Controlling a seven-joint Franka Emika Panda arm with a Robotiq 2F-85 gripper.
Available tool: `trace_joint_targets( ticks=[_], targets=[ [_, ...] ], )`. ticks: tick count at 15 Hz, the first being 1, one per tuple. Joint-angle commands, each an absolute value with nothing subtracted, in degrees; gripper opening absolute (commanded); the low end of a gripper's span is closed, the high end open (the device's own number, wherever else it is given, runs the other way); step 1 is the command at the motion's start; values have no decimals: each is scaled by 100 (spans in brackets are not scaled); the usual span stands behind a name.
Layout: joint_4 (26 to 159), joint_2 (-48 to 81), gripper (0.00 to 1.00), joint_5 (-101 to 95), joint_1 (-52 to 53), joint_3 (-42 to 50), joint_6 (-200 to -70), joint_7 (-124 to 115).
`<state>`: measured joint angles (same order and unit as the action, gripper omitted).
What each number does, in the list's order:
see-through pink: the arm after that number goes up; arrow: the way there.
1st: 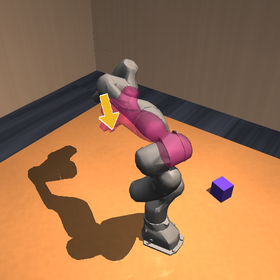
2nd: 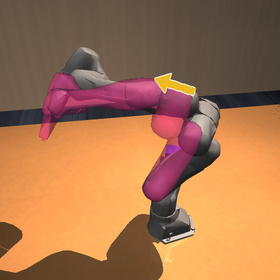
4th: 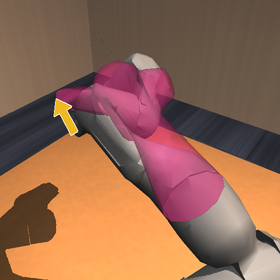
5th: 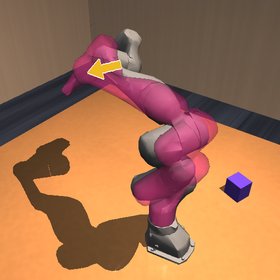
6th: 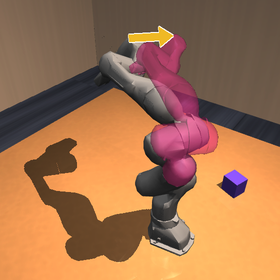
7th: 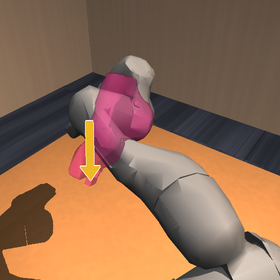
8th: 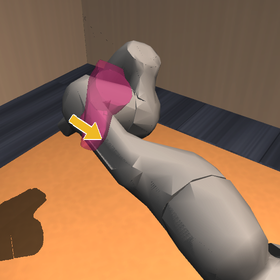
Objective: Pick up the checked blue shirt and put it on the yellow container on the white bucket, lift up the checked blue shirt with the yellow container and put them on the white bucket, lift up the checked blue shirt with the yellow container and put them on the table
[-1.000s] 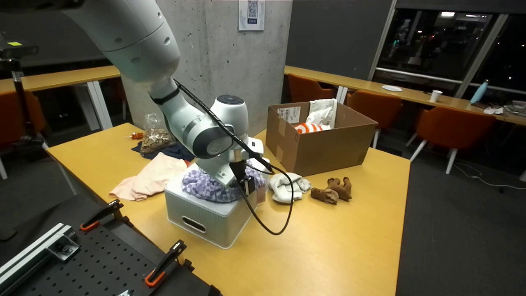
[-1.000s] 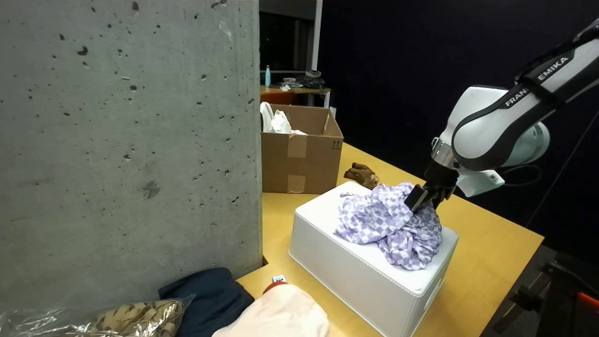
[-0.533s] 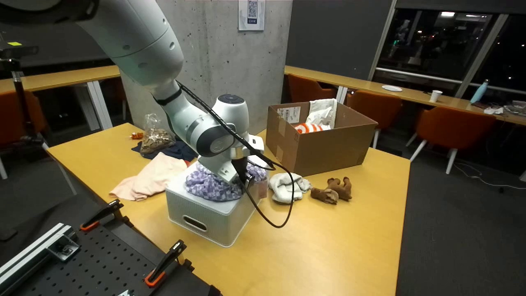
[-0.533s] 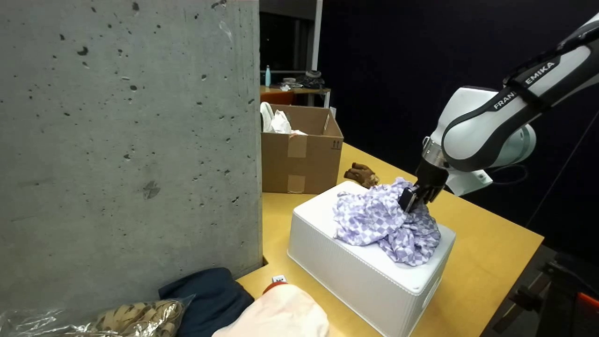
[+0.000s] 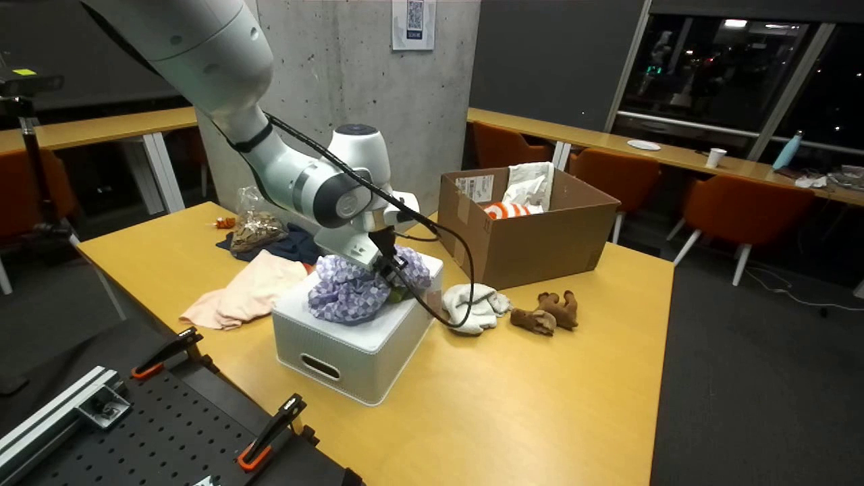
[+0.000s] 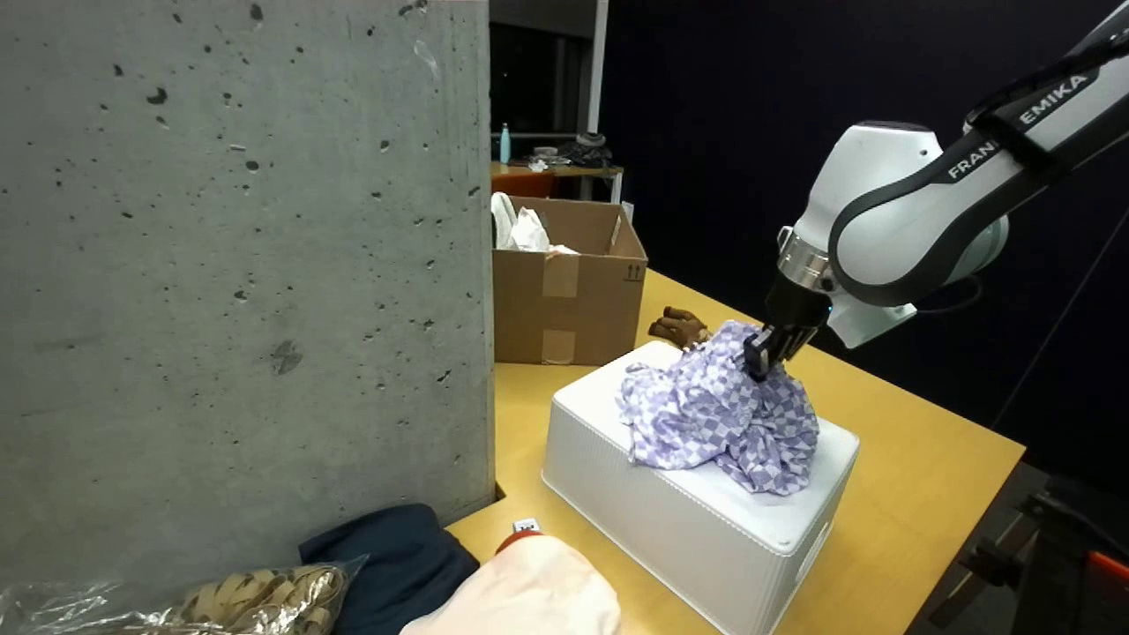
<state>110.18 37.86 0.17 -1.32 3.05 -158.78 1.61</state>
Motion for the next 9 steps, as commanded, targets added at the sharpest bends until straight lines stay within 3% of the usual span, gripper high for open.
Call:
trace_joint_targets(
  ticks=[1, 9],
  targets=[
    [11173, 3451, 43, -112, -81, 292, -15655, 124],
    [10876, 3552, 98, -282, -141, 430, -15614, 172]
  ],
)
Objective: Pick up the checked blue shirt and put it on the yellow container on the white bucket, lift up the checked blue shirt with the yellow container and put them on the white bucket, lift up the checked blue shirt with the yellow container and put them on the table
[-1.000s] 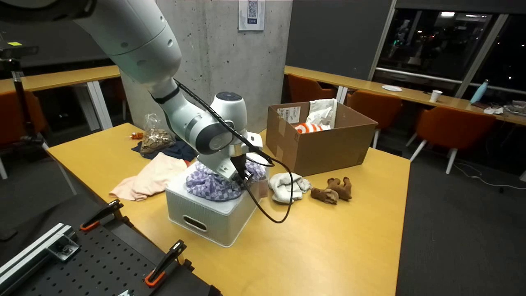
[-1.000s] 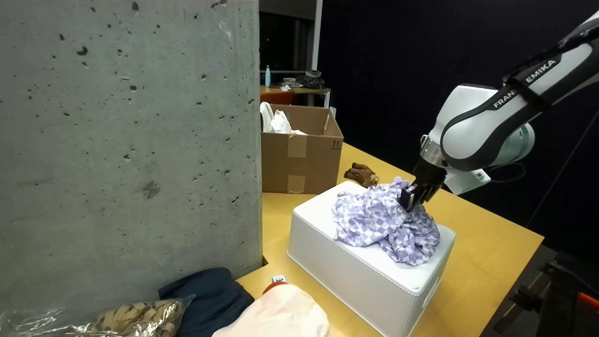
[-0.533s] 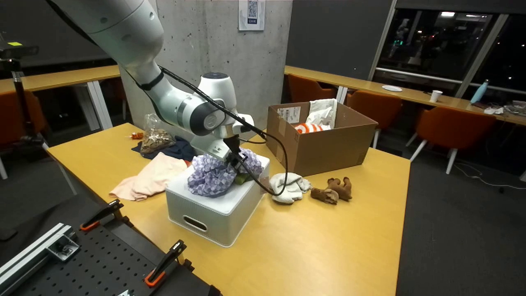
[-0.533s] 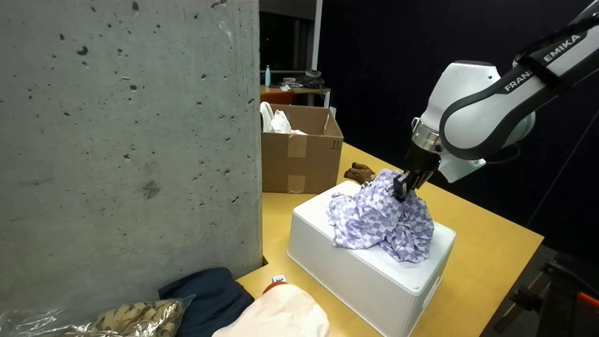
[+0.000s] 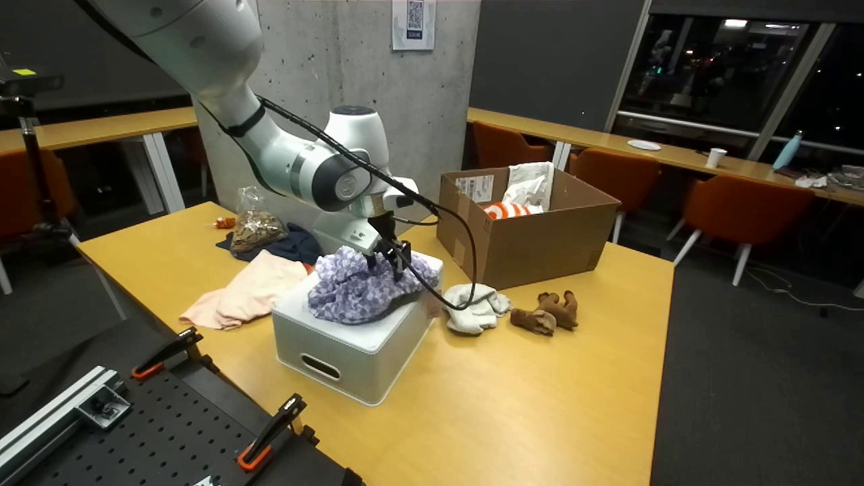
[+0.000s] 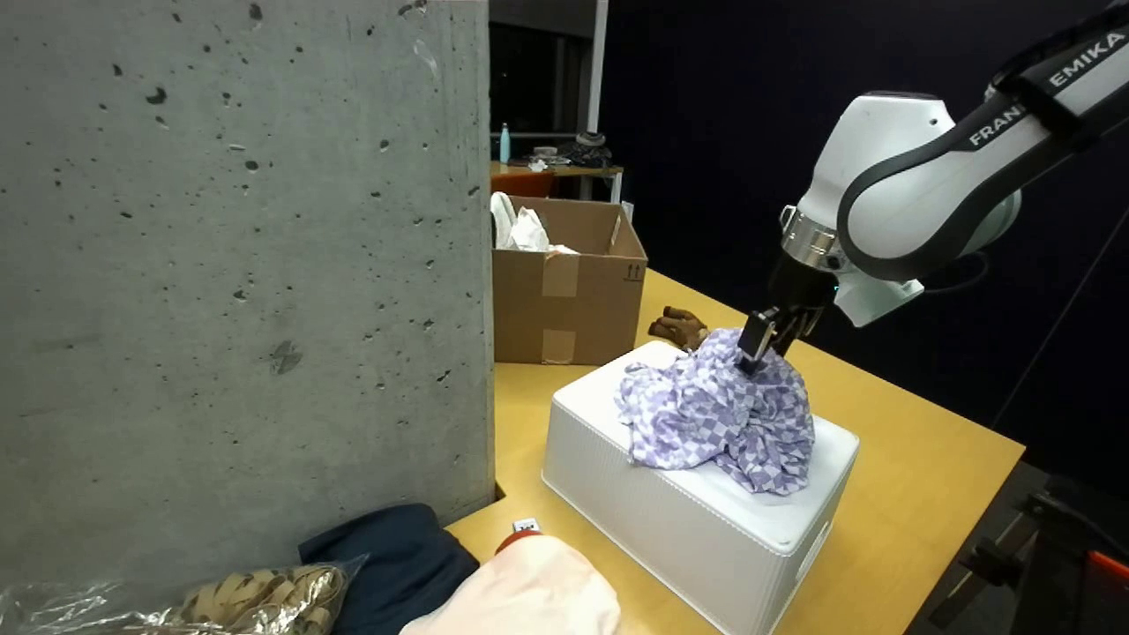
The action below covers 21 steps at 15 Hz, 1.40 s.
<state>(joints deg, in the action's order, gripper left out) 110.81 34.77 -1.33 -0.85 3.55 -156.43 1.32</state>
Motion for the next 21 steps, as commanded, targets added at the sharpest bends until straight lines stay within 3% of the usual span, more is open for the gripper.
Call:
trace_joint_targets(
  ticks=[1, 10, 21],
  targets=[
    [10769, 3638, 100, -291, -175, 425, -15632, 196],
    [9801, 4477, 100, -244, -312, 290, -15668, 345],
    [9663, 4813, 100, -174, -404, 139, -15544, 427]
  ],
)
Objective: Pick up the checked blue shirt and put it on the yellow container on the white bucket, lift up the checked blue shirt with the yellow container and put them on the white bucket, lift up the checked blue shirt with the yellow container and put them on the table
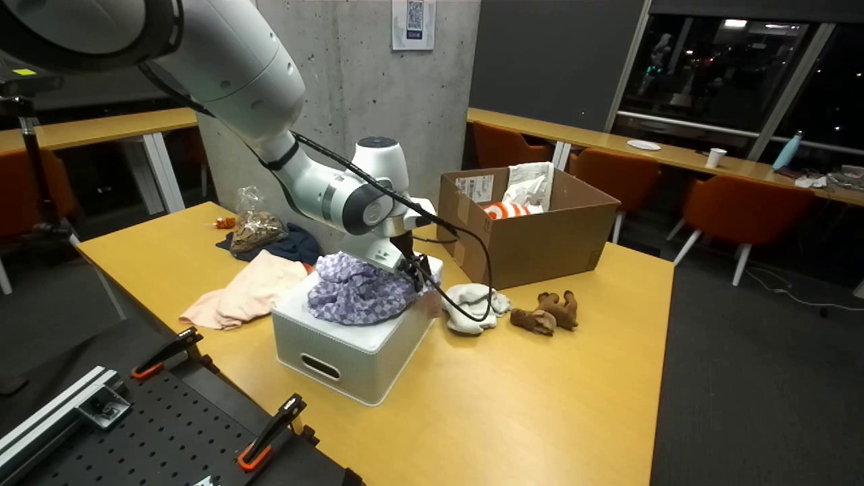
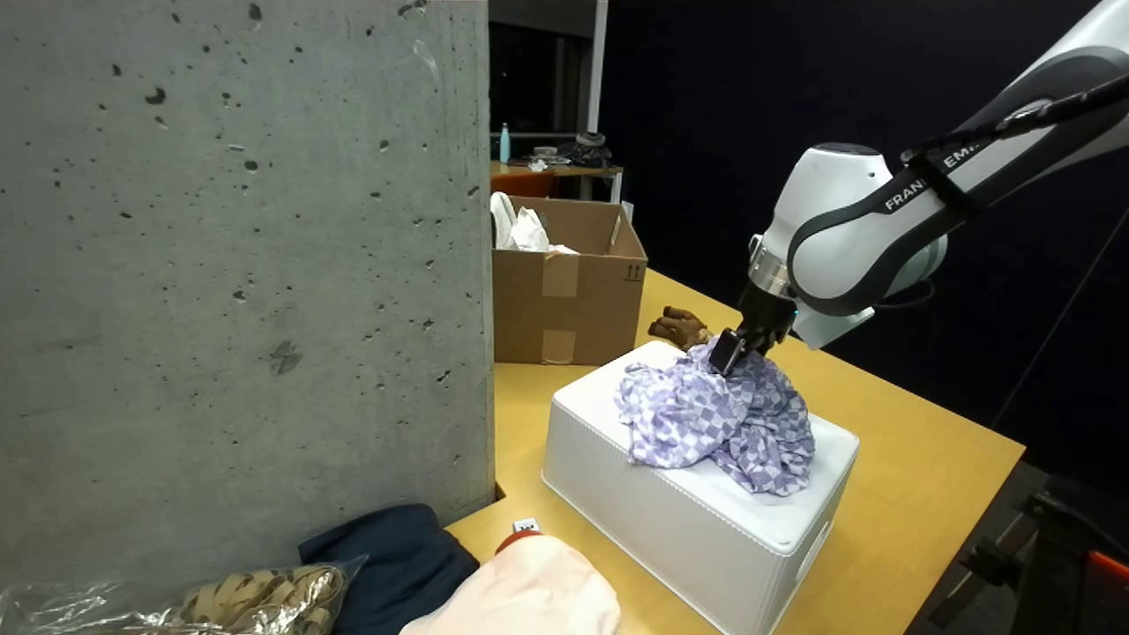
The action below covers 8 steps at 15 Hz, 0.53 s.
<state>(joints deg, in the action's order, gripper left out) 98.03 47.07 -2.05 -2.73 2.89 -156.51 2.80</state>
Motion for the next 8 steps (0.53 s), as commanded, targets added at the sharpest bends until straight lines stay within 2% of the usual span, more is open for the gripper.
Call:
trace_joint_targets(
  ticks=[1, 4, 5, 8],
  targets=[
    [9653, 4843, 100, -169, -411, 122, -15553, 431],
    [9628, 4896, 100, -167, -420, 97, -15555, 439],
    [9612, 4921, 79, -162, -435, 78, -15551, 461],
    [9554, 4994, 58, -145, -477, 21, -15531, 513]
  ],
)
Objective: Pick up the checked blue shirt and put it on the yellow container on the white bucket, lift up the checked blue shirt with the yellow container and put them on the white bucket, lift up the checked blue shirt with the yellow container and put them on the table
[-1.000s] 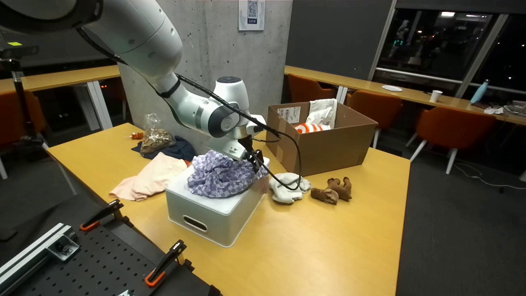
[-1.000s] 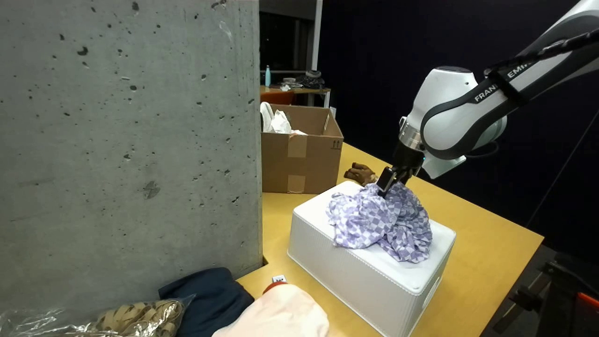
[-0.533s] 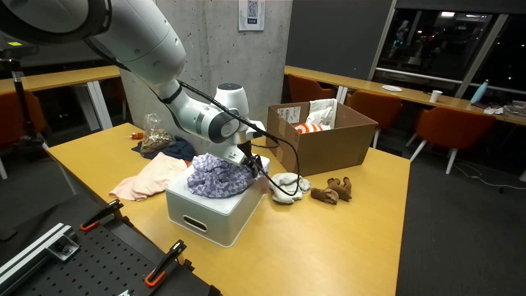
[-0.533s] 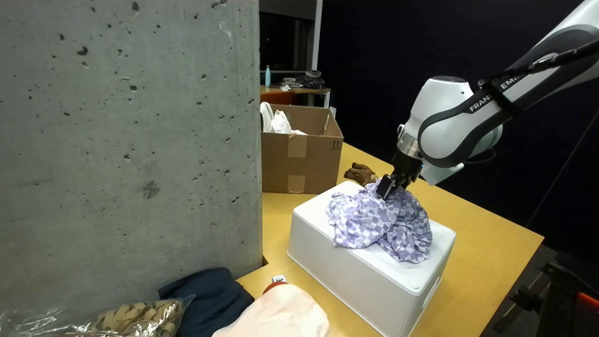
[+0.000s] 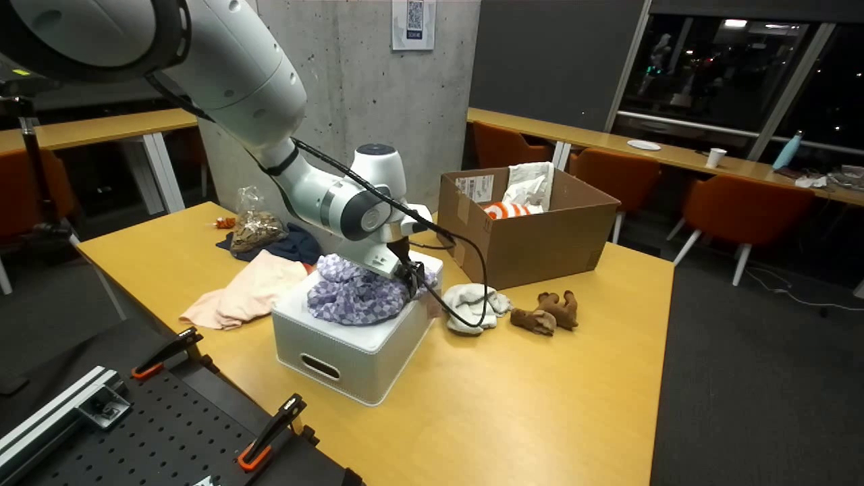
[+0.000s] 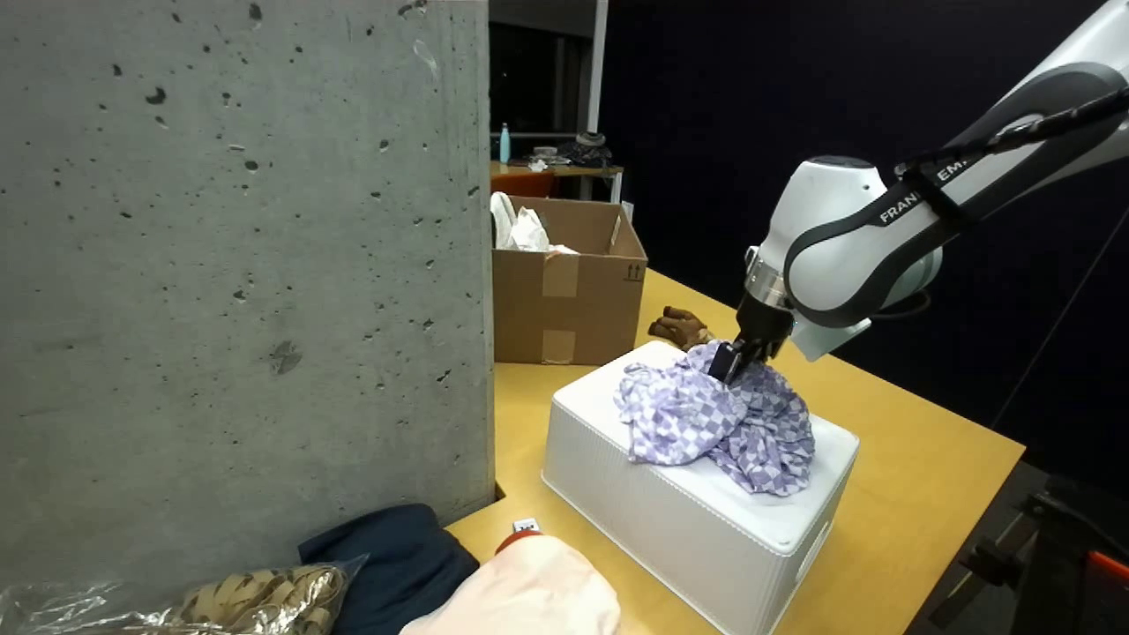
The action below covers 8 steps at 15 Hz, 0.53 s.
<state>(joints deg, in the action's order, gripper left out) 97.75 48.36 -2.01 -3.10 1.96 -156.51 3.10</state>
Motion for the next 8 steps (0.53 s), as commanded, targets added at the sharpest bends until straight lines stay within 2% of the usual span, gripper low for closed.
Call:
trace_joint_targets(
  ticks=[1, 3, 8],
  targets=[
    [9534, 5013, 49, -143, -482, 4, -15526, 523],
    [9564, 4965, 35, -154, -478, -6, -15527, 533],
    [9678, 4724, 30, -233, -325, 72, -15458, 473]
  ],
)
